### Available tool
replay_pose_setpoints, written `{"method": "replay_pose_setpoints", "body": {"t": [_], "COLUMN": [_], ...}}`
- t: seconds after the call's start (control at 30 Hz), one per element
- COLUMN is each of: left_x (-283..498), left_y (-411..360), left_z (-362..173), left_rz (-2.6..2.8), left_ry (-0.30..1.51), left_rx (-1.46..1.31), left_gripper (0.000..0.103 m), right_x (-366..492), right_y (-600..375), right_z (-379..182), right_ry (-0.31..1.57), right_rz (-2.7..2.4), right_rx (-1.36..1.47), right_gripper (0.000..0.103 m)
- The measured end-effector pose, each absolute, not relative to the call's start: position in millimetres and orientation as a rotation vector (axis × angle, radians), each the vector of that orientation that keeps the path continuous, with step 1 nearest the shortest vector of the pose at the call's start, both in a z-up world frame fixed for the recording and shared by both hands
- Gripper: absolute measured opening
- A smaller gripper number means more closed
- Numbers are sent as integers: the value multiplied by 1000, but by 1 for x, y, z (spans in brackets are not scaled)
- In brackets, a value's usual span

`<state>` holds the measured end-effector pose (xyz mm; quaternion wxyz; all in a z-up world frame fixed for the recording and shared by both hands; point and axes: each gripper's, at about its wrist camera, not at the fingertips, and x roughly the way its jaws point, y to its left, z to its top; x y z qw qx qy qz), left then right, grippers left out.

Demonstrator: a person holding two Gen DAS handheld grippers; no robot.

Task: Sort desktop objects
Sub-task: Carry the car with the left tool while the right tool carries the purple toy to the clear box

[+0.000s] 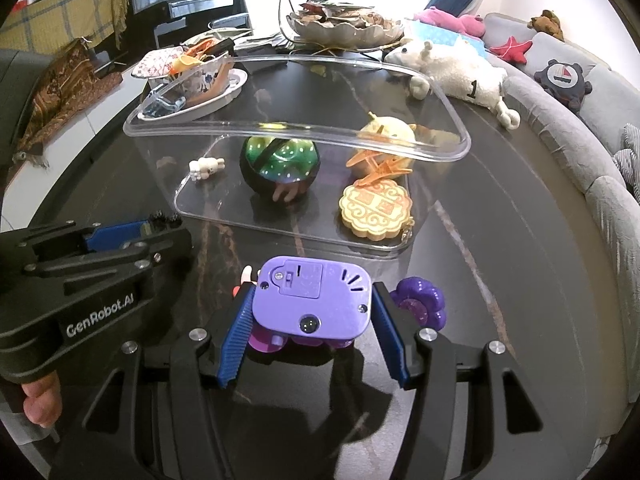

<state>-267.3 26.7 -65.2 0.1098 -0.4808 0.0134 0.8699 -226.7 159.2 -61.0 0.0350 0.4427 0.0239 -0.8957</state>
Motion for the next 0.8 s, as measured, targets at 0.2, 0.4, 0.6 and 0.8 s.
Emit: {"method": "replay_pose_setpoints", "body": {"t": [0.2,0.4,0.6,0.8], "left_x": [-259,-247,-238,-227], "left_y": [28,30,30,30], "left_z": [-59,-51,-43,-32], "left_rz": [2556,2556,2566,2593], "left_ry": [65,85,98,107], "left_rx": [-1405,-1385,-1368,-1350], "left_gripper": [31,31,31,31], "right_x": [-226,-224,-219,-210], "right_y": [164,165,163,162], "right_z": [-56,-50,-43,-33], "right_ry": [53,39,36,37], "right_rz": [-2774,-2788,-2795,-2808], "right_rx": [1348,1330,1306,1277], "right_gripper": [54,54,54,54]}}
